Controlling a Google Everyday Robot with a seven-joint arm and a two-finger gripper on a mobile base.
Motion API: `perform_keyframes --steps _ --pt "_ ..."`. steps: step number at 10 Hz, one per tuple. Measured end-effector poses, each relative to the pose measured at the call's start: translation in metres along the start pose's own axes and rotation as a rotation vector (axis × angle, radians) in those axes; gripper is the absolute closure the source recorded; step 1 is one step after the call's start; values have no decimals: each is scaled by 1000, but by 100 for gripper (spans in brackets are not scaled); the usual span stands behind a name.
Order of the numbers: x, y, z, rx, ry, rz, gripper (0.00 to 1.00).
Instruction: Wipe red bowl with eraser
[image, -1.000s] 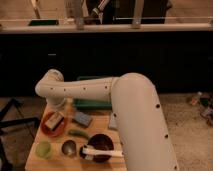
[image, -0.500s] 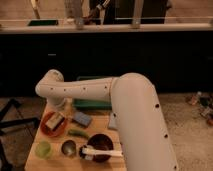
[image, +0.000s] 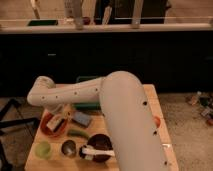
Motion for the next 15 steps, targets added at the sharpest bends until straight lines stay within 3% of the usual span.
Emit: perform_keyframes --steps 6,8,11,12,15 --pt "-4 -1 13 -38 -1 -6 100" --pt "0 -8 12 -31 13 -11 100" --pt "-16 -39 7 -6 27 -66 100" --pt "-26 -50 5 9 13 -101 100" --pt "-34 -46 4 23 -37 -137 100"
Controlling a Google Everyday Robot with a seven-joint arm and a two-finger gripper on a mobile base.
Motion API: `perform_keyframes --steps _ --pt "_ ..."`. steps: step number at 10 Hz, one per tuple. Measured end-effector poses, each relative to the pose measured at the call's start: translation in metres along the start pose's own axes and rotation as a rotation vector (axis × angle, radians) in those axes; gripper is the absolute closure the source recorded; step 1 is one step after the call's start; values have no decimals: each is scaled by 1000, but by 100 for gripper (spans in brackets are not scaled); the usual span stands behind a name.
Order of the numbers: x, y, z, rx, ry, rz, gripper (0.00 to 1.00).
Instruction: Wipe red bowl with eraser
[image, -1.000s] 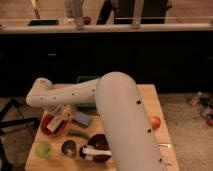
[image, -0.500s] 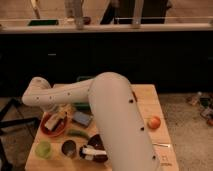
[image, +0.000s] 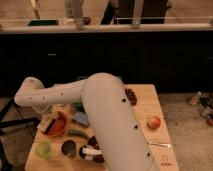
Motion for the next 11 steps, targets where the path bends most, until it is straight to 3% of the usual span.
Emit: perform_keyframes --steps 4,6,8,11 --pt "26 46 20 -44 -35 56 100" --pt "35 54 27 -61 -42 74 100" --pt "37 44 28 -66 -30 70 100" --pt "29 9 17 -34 -17 37 100"
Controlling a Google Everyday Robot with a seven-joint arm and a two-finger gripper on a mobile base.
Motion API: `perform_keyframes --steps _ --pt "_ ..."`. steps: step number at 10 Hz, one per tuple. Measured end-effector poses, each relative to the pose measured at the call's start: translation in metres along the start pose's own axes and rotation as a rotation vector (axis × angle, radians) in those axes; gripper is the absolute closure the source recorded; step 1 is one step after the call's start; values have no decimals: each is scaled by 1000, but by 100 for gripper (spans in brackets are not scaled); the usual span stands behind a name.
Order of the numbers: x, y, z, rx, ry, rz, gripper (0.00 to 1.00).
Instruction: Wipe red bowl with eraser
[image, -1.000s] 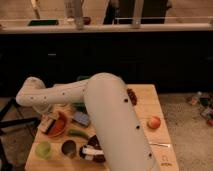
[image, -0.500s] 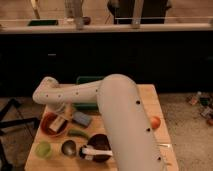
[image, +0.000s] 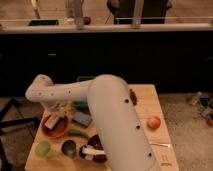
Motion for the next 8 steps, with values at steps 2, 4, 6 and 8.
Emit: perform_keyframes --steps 2,4,6,8 --pt "-10 -15 -6 17 -3 -35 100" --pt "-22 -19 -10 38 -34 -68 100" --pt "-23 -4 -10 30 -59 -74 100" --pt "-16 17 -7 18 -75 -62 100"
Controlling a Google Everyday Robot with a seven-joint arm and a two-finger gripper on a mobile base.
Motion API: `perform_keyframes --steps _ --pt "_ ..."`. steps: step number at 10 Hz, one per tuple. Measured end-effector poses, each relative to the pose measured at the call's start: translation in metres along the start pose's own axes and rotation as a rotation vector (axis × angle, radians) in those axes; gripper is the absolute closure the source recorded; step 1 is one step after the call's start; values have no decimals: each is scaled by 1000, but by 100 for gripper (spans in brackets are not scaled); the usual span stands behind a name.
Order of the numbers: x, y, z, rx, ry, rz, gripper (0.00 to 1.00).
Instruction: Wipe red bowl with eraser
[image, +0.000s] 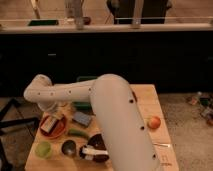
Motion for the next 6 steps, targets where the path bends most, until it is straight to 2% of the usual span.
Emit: perform_keyframes --steps 3,6 --pt "13 28 6 -24 -20 31 100" --pt "19 28 8 -30 -17 38 100"
